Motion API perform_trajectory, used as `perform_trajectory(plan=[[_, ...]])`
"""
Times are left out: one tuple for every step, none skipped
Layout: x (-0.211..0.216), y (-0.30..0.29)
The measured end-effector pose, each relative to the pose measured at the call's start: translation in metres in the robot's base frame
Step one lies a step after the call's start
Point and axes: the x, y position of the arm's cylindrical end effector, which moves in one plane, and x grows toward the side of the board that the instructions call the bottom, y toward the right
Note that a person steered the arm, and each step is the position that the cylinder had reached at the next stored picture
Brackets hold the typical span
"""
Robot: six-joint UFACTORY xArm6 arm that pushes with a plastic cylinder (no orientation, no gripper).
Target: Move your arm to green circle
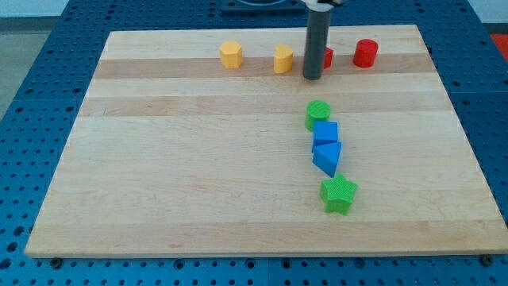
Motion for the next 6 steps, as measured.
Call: perform_trajectory(plan=[[0.009, 0.064], [-0.038, 0.150], [-0.044, 0.069], [-0.044, -0.009], [-0.044, -0.039], [-0.043, -0.100]])
